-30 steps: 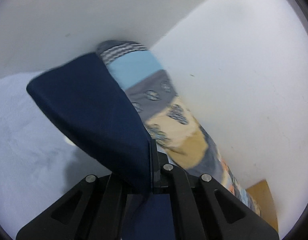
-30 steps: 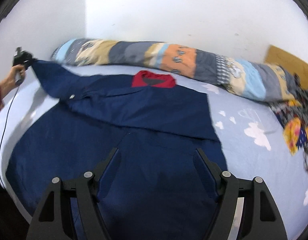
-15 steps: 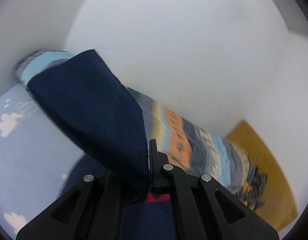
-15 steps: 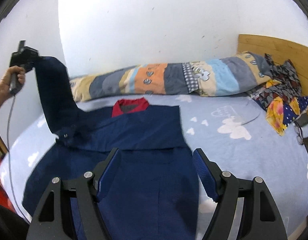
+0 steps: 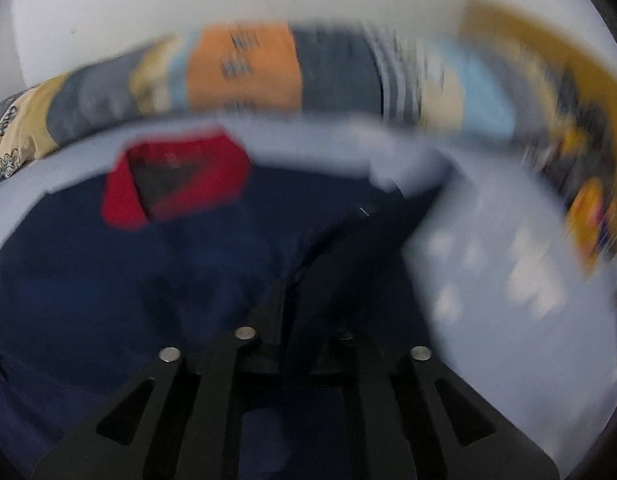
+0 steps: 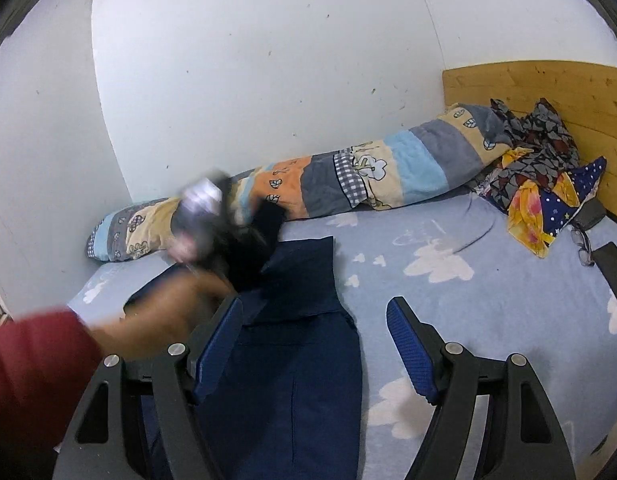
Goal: Fold large clothes
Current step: 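Grasp the other sleeve with the left tool and fold it across the body, then release the sleeve from the left tool and move both tools to the hem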
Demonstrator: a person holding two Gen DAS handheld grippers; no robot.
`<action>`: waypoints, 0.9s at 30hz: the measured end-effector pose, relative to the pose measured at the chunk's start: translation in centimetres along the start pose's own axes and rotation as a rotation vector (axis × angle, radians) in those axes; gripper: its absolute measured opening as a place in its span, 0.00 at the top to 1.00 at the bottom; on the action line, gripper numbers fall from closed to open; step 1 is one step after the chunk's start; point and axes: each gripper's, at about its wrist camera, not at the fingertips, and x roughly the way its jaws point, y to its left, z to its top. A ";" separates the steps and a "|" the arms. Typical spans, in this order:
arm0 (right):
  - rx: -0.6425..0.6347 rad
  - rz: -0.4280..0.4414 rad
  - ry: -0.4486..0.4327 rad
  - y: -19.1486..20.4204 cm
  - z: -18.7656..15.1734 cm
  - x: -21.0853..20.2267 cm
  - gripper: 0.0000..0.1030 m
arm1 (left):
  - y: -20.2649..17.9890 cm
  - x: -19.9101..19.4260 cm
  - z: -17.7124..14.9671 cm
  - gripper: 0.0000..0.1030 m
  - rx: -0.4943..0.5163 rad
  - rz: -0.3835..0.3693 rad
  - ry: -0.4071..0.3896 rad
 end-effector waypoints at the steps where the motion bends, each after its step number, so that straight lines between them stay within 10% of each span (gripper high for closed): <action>1: 0.006 0.002 0.006 -0.2 0.0 0.1 0.26 | -0.6 1.1 -1.0 0.88 0.022 0.031 0.039; 3: 0.017 0.001 0.011 -0.7 -0.1 0.1 0.26 | -2.3 1.4 -2.2 0.81 0.113 0.123 0.017; 5: 0.035 0.003 0.007 -1.2 0.0 -0.1 0.26 | -3.3 0.3 -2.6 0.37 0.207 0.138 -0.007; 7: 0.051 0.006 0.001 -1.5 0.1 -0.3 0.26 | -3.2 -0.8 -2.7 0.24 0.234 0.084 -0.022; 14: 0.094 0.018 0.000 -1.7 0.2 -0.2 0.26 | 1.0 -6.6 -2.6 0.19 0.252 -0.059 -0.114; 23: 0.063 0.011 0.016 -0.8 0.0 0.3 0.26 | 25.4 -4.2 -4.5 0.18 -0.086 0.365 -0.011; 25: 0.058 0.012 0.021 -0.7 0.0 0.5 0.26 | 30.8 -0.9 -7.0 0.17 -0.237 0.252 0.191; 27: 0.052 0.014 0.027 -0.4 0.0 0.6 0.26 | 32.1 -1.5 -7.7 0.17 -0.285 0.189 0.156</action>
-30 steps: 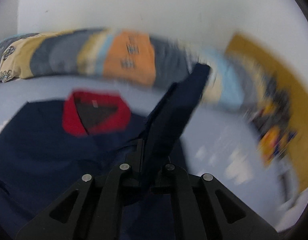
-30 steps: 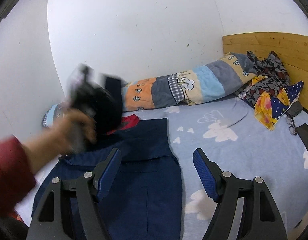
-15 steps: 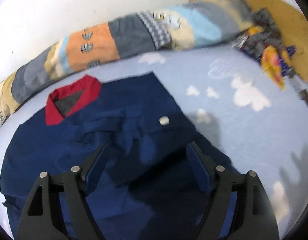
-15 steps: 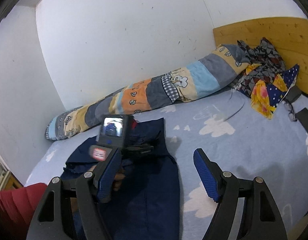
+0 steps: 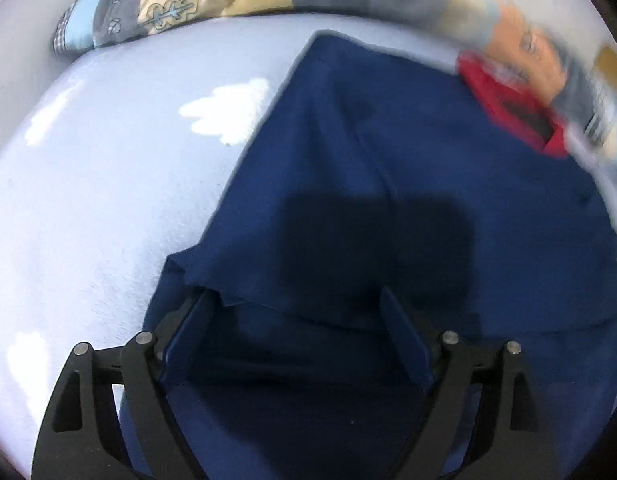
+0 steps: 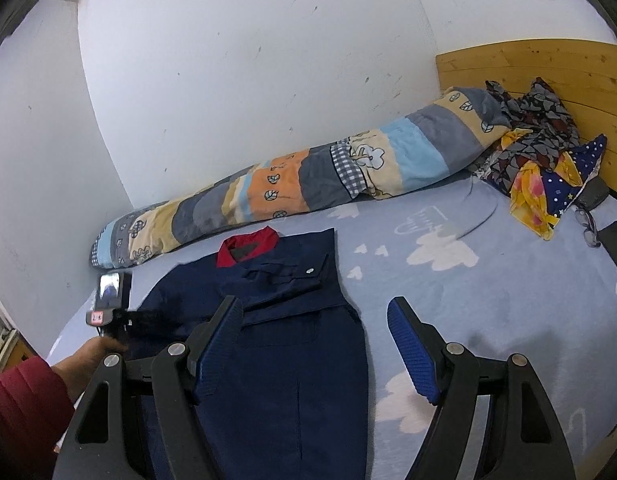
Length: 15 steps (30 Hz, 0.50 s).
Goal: Fold large clothes
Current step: 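Release the sleeve from the left tool and move both tools to the hem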
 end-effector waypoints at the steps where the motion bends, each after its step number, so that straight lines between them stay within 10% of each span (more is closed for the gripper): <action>1: 0.000 -0.001 0.002 0.1 0.0 0.1 0.26 | -0.3 -0.7 -0.1 0.17 0.015 0.039 -0.020; 8: 0.000 -0.025 0.029 0.4 -0.1 1.1 0.25 | -7.2 -7.1 -2.7 0.17 0.109 -0.001 -0.256; 15: -0.035 -0.047 0.108 1.4 -1.2 2.7 0.25 | -13.9 -4.6 -9.5 0.17 0.344 -0.029 -0.043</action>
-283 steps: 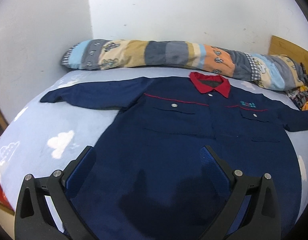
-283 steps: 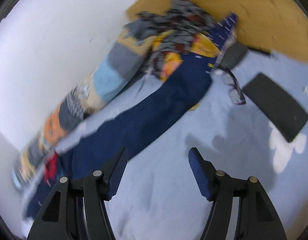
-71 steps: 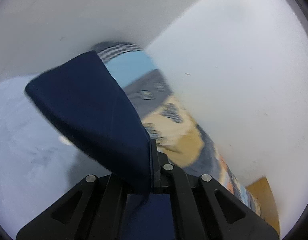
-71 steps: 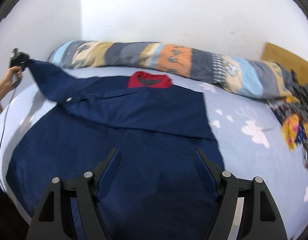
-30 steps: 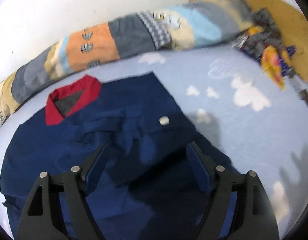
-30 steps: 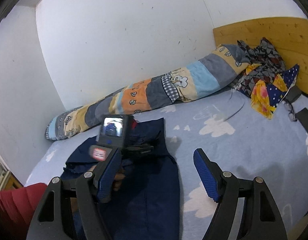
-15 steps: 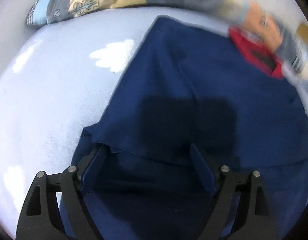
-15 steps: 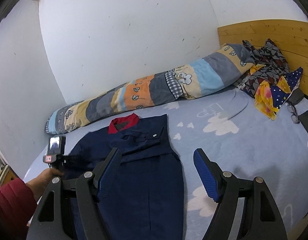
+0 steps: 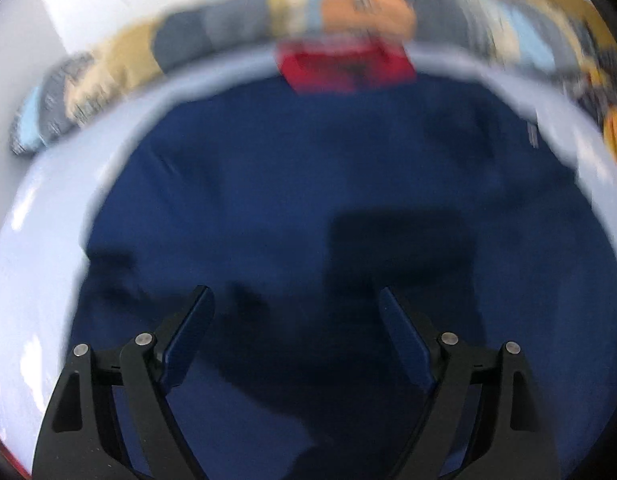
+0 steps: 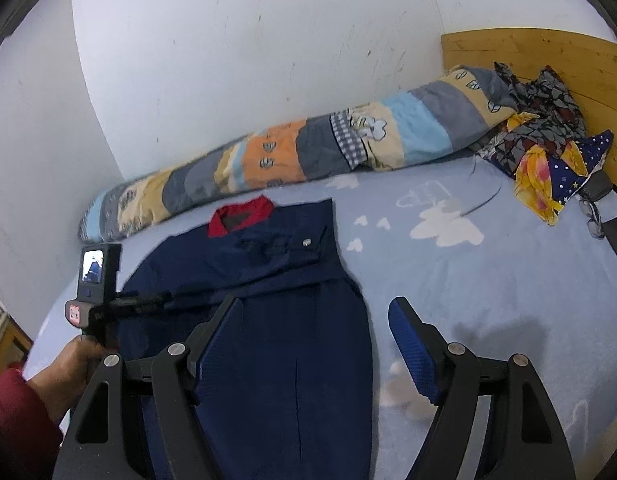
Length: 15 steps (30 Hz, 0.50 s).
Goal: Fold large clothes
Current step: 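Release the sleeve from the left tool and move both tools to the hem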
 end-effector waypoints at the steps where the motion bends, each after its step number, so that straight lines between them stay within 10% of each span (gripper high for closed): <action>1: -0.009 -0.007 0.005 0.2 -0.2 0.1 0.25 | -0.3 -0.1 -1.2 0.17 -0.004 -0.002 0.009; 15: -0.204 -0.019 0.222 4.8 -5.2 3.5 0.25 | 0.3 -8.5 -17.3 0.14 -0.057 0.017 0.020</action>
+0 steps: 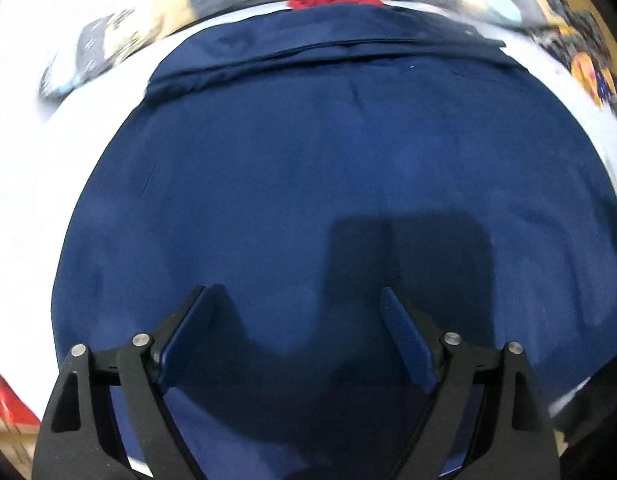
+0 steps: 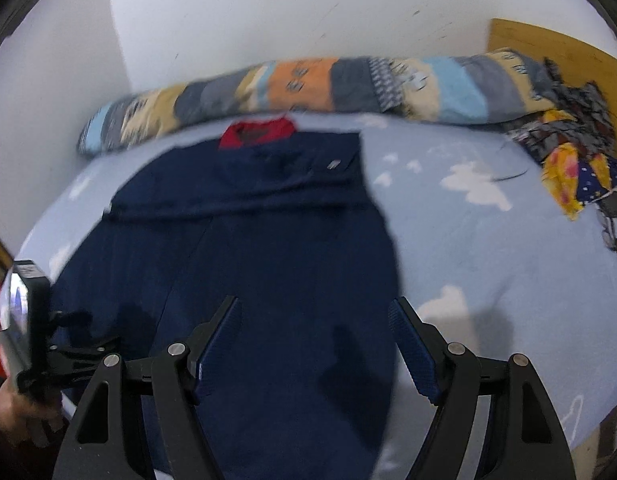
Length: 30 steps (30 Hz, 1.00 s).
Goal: Fold large clothes
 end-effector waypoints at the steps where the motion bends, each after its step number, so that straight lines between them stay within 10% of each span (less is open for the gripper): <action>1: -0.015 0.005 0.014 0.8 -0.5 0.3 0.25 | 0.1 -0.4 -0.8 0.12 -0.030 -0.002 -0.011; 13: -0.131 -0.043 0.218 7.6 -8.9 4.7 0.26 | 0.7 -0.7 -3.9 0.00 -0.098 0.029 -0.142; 30: -0.117 -0.099 0.153 8.2 -12.1 4.2 0.14 | 0.5 -1.1 -5.1 0.00 -0.047 0.024 -0.192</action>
